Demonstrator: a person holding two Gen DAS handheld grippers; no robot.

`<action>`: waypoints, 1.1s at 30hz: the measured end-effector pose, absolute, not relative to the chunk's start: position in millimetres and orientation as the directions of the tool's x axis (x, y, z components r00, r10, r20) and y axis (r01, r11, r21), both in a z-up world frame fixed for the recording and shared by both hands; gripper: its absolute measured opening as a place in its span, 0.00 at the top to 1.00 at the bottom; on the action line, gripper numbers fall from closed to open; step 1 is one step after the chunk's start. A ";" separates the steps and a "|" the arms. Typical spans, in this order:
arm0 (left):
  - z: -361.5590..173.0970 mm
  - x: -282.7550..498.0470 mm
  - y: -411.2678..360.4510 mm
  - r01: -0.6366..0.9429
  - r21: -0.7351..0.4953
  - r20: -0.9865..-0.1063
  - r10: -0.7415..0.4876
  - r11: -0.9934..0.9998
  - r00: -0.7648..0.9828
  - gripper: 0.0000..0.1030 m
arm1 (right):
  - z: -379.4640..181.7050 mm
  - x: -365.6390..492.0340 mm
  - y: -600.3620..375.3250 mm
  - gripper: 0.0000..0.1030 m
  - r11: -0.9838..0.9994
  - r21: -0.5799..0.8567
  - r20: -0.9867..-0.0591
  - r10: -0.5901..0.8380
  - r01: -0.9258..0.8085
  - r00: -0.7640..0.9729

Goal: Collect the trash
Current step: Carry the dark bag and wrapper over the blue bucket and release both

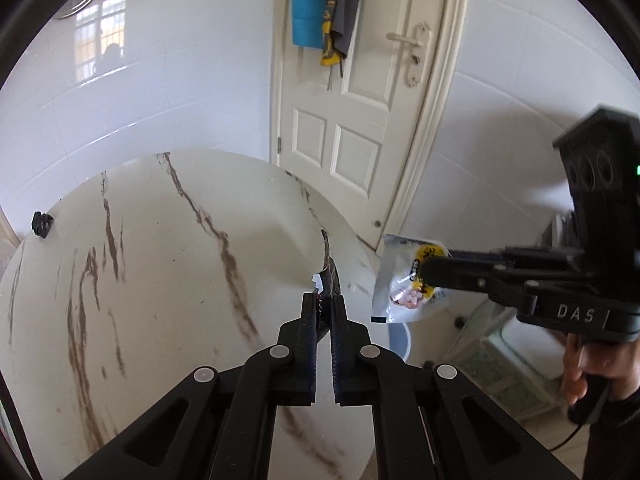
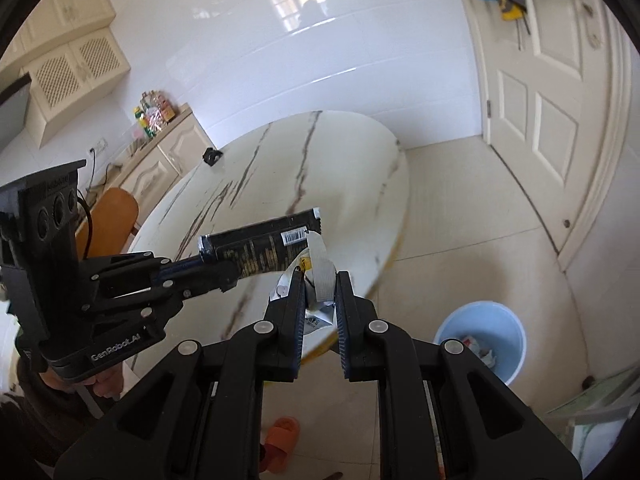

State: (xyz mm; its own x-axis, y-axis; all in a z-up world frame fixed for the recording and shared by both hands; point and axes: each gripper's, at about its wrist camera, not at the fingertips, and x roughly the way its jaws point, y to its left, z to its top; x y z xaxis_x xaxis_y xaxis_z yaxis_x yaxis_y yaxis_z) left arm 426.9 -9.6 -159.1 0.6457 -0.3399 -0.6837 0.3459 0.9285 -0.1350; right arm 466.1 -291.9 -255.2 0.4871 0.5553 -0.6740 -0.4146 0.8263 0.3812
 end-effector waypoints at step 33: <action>-233.9 558.9 -216.6 0.449 -0.091 -0.751 -0.357 0.889 0.555 0.93 | -374.1 525.3 -468.7 0.86 0.885 0.447 -0.728 0.443 -0.129 0.523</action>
State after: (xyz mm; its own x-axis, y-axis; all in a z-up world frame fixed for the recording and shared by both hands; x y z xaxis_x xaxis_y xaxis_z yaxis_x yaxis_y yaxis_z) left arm 558.9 -216.6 -233.9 0.5551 -0.3573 -0.7511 0.4486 0.8890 -0.0913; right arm 525.3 -468.7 -374.1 0.5235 0.4435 -0.7275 -0.1289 0.8853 0.4469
